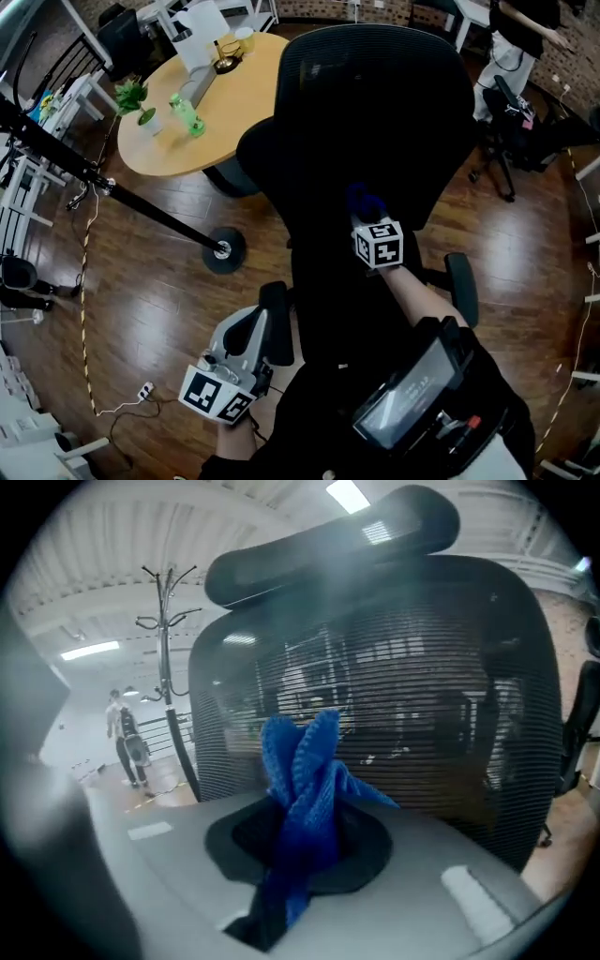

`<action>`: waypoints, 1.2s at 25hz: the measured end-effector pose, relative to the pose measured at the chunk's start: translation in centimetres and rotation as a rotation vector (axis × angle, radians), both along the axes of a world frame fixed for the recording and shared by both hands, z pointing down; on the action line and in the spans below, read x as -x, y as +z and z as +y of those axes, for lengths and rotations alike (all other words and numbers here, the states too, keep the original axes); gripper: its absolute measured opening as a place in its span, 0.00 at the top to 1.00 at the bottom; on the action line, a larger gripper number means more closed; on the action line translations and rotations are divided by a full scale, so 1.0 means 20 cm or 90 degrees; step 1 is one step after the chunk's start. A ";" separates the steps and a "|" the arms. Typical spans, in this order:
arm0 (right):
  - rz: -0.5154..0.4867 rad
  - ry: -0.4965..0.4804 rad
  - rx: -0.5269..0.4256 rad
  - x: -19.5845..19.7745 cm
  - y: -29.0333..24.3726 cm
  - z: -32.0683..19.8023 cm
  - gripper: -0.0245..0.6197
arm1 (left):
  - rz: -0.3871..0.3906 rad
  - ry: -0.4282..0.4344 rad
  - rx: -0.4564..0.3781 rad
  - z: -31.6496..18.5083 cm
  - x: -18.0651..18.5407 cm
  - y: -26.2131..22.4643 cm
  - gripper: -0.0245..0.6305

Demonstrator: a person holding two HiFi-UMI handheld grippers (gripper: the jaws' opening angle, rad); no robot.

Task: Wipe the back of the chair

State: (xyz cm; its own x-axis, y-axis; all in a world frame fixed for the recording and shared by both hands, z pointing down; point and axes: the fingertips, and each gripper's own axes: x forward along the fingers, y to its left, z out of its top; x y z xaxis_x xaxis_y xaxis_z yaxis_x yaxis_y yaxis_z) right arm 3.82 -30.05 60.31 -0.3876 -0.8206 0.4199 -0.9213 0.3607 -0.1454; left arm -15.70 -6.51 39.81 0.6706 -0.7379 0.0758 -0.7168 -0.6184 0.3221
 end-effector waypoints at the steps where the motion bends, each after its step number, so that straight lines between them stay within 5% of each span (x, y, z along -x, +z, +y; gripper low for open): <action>1: -0.001 -0.024 0.000 0.09 0.00 0.00 0.88 | 0.000 -0.010 0.000 0.00 0.03 0.00 0.96; 12: -0.001 -0.203 0.025 0.79 0.07 0.06 0.88 | 0.000 -0.106 -0.002 0.10 0.29 -0.01 0.96; 20: -0.110 -0.476 -0.019 1.28 -0.11 0.38 0.88 | -0.006 -0.113 0.004 0.07 0.29 -0.01 0.96; 24: -0.074 -0.386 0.022 1.08 0.04 0.25 0.88 | -0.008 -0.101 0.009 0.04 0.24 0.00 0.96; 30: -0.015 -0.215 0.061 0.49 0.25 0.03 0.88 | -0.013 -0.066 0.016 -0.03 0.12 0.00 0.96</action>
